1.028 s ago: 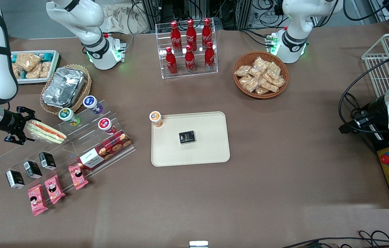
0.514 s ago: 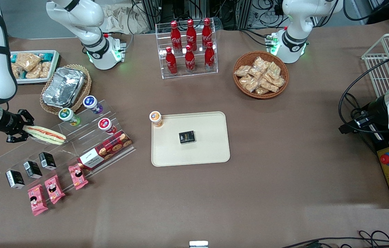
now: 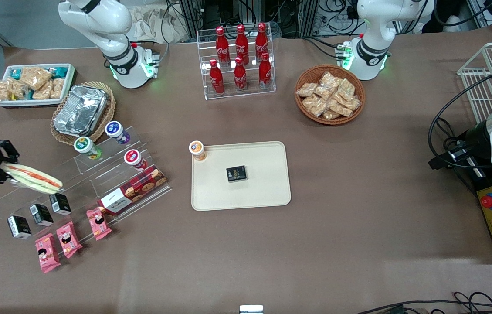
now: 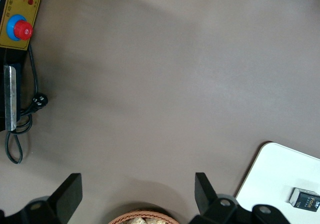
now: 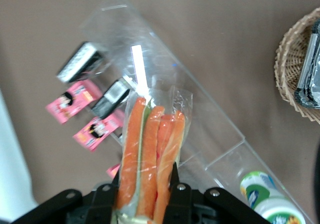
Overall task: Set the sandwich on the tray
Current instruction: 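Lift the sandwich off the rack and carry it toward the cream tray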
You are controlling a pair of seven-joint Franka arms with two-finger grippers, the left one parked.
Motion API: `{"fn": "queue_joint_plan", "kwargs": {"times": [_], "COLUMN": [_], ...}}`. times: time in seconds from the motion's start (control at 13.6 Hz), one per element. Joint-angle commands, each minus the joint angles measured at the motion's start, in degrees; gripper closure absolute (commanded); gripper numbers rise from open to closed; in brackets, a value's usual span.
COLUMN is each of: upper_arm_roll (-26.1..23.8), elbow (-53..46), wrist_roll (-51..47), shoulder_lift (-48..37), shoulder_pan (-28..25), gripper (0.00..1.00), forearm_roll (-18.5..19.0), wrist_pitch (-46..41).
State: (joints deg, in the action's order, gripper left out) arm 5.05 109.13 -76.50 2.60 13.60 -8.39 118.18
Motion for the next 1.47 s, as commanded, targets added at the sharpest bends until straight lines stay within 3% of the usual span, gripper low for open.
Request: {"fn": "queue_joint_plan", "kwargs": {"times": [0.0,0.37,0.66,0.88,1.1,1.4], "upper_arm_roll": [-0.39,-0.57,-0.48,-0.48,-0.66,-0.83], "elbow": [-5.93,-10.68,-12.88,-14.20,-14.38,-17.54], "wrist_roll": [7.99,32.42,50.64,54.00,54.27,54.18], "shoulder_lift": [0.39,0.21,0.56,0.83,0.74,0.91], "shoulder_pan": [-1.54,-6.11,-12.26,-16.14,-16.58,-21.59], "gripper": [0.75,0.75,0.75,0.75,0.75,0.75], "forearm_roll": [-1.10,-0.66,1.80,4.70,3.65,4.09], "wrist_pitch": [-4.61,-13.48,-18.41,-20.53,-20.27,-20.53]}}
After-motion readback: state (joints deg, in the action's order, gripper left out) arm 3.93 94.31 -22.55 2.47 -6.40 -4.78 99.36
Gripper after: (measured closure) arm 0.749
